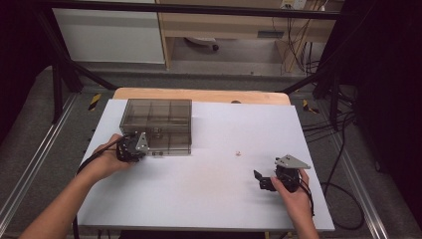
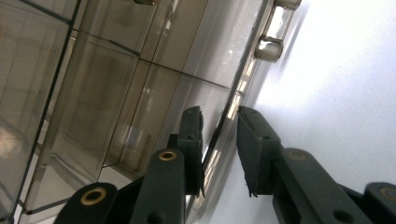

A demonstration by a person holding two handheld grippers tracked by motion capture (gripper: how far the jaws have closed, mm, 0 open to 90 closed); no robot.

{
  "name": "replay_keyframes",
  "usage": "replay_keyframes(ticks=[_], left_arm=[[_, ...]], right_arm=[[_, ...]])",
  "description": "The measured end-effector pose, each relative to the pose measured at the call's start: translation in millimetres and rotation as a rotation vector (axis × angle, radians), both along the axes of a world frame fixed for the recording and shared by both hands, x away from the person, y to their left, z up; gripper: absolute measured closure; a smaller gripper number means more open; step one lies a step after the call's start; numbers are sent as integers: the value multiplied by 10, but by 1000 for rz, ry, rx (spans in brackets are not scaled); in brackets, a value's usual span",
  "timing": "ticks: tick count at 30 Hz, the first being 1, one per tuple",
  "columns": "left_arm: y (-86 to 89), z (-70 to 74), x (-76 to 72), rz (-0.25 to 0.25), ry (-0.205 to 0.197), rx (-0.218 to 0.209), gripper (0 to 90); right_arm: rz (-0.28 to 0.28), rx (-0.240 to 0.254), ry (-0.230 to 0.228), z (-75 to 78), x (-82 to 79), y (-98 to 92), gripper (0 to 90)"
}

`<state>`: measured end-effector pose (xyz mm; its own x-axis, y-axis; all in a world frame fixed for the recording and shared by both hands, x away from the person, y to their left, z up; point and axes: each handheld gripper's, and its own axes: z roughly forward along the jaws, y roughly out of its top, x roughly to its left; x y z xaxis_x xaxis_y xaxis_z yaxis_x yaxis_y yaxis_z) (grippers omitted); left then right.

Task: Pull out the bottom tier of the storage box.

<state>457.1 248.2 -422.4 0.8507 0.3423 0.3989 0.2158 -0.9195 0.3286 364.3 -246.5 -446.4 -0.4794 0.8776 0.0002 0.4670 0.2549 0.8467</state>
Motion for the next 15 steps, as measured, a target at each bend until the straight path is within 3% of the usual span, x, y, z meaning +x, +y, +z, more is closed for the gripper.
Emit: replay_keyframes(ticks=[15], left_arm=[[1,14,-14,-24,9,18,734]], right_arm=[[1,3,3,6,-4,-2,40]])
